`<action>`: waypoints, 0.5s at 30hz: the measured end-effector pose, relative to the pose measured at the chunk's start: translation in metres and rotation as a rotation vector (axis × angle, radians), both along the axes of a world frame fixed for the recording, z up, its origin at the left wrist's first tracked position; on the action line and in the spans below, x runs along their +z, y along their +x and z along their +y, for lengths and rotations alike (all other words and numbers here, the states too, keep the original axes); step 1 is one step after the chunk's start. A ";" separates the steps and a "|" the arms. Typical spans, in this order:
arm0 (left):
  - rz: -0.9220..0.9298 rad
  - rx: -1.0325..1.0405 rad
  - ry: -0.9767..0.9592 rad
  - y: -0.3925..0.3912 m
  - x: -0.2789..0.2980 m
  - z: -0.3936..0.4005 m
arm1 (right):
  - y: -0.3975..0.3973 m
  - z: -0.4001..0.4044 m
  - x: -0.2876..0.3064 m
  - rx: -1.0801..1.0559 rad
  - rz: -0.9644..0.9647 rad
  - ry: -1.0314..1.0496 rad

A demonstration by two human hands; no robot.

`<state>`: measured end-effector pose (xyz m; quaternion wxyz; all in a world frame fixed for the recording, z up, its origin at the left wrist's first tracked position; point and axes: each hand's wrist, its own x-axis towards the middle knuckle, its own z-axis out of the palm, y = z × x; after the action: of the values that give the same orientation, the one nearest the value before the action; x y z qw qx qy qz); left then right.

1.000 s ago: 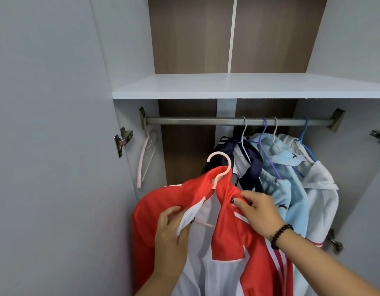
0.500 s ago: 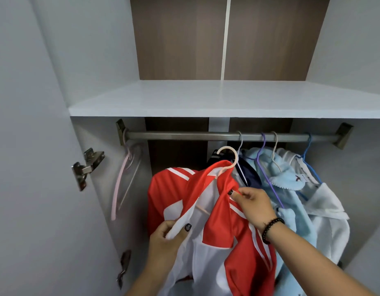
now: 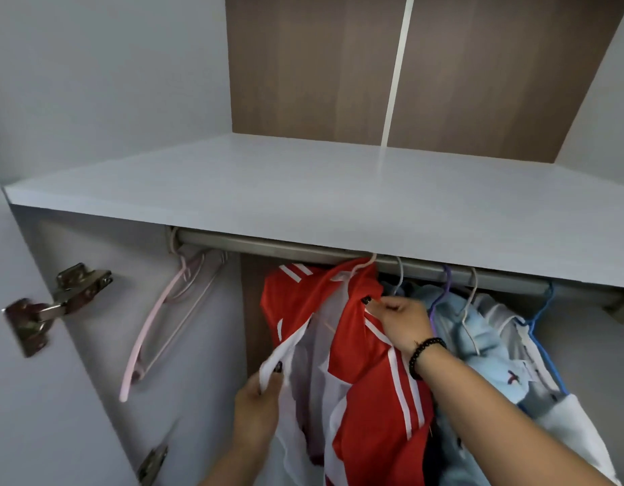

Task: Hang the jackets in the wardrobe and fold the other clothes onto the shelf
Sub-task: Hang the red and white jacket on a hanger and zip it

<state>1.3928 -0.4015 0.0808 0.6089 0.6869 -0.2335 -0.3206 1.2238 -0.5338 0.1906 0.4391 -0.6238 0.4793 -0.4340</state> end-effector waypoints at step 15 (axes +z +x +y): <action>-0.083 0.081 0.017 -0.007 -0.009 0.008 | 0.000 -0.008 -0.027 0.042 0.187 -0.060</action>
<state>1.3855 -0.3936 0.0718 0.6053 0.7137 -0.2280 -0.2688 1.2242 -0.5415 0.1637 0.3827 -0.6842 0.4919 -0.3787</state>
